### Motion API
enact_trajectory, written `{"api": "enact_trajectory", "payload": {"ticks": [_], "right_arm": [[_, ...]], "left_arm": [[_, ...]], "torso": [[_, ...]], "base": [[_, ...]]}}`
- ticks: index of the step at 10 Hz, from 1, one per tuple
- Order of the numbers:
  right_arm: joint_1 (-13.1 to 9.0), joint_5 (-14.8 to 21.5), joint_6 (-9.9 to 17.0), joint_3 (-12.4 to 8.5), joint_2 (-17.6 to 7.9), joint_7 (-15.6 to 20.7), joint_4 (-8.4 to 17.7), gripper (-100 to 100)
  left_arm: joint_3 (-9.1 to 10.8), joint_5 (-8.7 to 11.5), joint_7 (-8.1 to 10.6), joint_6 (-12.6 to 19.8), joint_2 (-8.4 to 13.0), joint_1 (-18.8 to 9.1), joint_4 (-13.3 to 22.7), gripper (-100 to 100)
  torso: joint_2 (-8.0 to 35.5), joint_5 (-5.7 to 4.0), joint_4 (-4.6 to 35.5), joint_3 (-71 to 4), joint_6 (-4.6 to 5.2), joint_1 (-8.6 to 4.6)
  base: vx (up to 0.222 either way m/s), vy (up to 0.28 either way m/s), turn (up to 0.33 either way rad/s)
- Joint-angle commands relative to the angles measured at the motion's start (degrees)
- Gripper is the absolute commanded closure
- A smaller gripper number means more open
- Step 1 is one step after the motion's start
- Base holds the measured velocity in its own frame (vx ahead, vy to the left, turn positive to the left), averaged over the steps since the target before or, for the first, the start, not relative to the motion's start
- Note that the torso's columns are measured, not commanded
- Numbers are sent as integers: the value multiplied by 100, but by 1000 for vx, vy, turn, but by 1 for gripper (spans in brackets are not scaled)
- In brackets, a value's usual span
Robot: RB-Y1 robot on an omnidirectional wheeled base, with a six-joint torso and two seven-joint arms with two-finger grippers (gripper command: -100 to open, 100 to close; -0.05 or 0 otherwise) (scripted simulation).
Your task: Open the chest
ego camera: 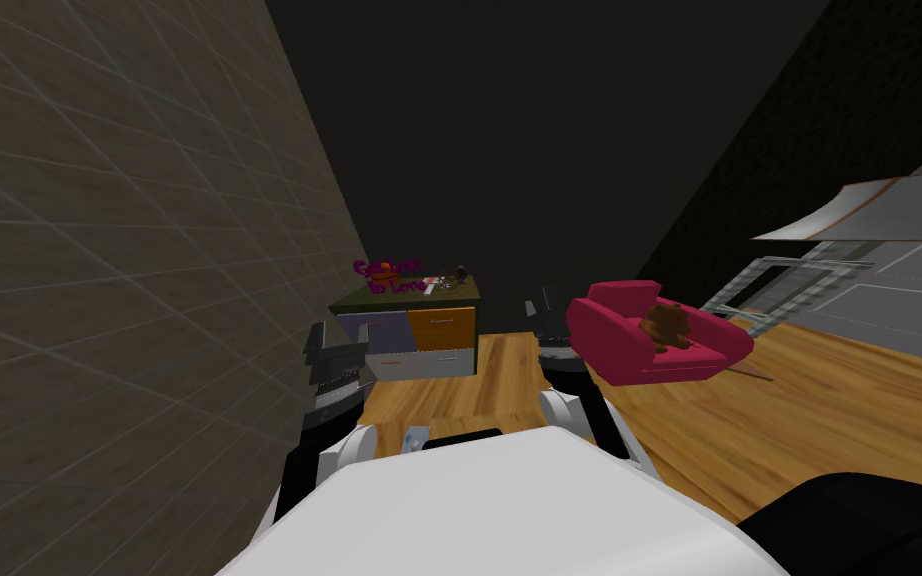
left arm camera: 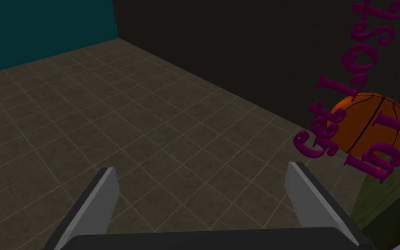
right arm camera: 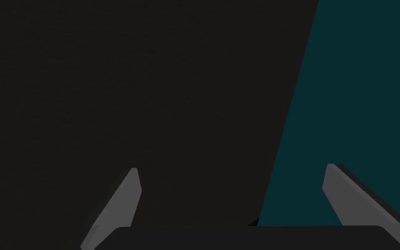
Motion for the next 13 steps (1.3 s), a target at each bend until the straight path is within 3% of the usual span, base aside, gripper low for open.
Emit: {"api": "enact_trajectory", "payload": {"ticks": [1,9,10,13], "right_arm": [[0,0,0,0,0,0,0,0],[0,0,-1,0,0,0,-2,0],[0,0,-1,0,0,0,-2,0],[1,0,0,0,0,0,1,0]], "left_arm": [[0,0,0,0,0,0,0,0],[0,0,0,-1,0,0,-2,0],[-4,-3,-2,12,259,-17,41,-100],[-19,-15,-9,60,719,-83,199,-100]], "torso": [[232,0,235,-467,0,0],[3539,0,3537,-7073,0,0],[3962,0,3960,-7919,0,0],[4216,0,4220,-8455,0,-1]], "base": [[0,0,0],[0,0,0],[15,-4,-8],[30,-12,-15]]}}
